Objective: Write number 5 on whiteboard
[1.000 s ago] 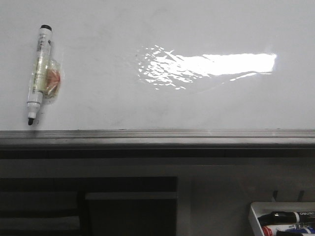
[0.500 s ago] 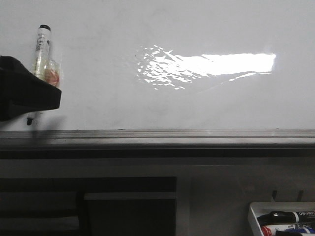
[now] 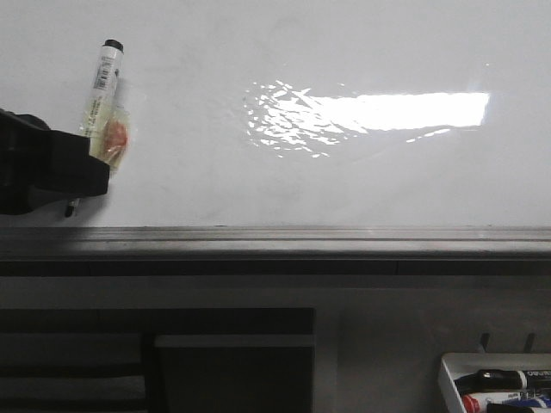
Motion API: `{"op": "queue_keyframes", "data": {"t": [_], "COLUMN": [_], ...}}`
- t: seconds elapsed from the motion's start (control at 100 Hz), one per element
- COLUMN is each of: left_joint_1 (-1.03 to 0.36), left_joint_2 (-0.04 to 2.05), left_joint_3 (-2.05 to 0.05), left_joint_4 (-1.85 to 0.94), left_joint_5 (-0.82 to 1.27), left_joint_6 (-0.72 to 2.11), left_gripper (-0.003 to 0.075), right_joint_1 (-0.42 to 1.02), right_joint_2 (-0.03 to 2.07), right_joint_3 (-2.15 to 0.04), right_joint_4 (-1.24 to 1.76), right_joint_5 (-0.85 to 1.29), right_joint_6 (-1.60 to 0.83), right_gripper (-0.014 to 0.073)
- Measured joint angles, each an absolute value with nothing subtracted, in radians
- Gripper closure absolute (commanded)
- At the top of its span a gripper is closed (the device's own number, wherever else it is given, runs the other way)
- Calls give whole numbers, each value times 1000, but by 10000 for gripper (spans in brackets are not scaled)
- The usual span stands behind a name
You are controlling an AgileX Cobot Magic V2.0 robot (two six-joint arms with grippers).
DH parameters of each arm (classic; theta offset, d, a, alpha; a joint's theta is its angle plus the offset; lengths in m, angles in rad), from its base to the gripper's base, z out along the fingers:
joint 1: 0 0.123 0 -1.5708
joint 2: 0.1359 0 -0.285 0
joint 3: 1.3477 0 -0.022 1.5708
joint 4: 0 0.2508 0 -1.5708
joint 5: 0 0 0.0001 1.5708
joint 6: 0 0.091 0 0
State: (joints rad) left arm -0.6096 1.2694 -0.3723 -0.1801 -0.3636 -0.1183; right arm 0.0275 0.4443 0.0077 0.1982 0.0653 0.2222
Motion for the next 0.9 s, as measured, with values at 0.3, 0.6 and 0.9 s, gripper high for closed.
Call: {"op": "queue_keyframes", "data": {"t": [0.3, 0.6, 0.9], "left_joint_1": [-599, -597, -597], "left_joint_2": [1216, 1111, 1109], "left_joint_3": [-370, -369, -369], "left_joint_4": [-8, 394, 774], "left_joint_5": [-320, -346, -461], "left_joint_6": [-118, -118, -118], "left_gripper": [741, 741, 741], "right_joint_1": [98, 274, 503], "right_joint_2": [444, 444, 519], "right_joint_3": [-110, -268, -408], "right_joint_4": [200, 200, 198], "right_joint_5": [193, 209, 306], "right_joint_6": [199, -50, -62], "right_gripper": [644, 644, 496]}}
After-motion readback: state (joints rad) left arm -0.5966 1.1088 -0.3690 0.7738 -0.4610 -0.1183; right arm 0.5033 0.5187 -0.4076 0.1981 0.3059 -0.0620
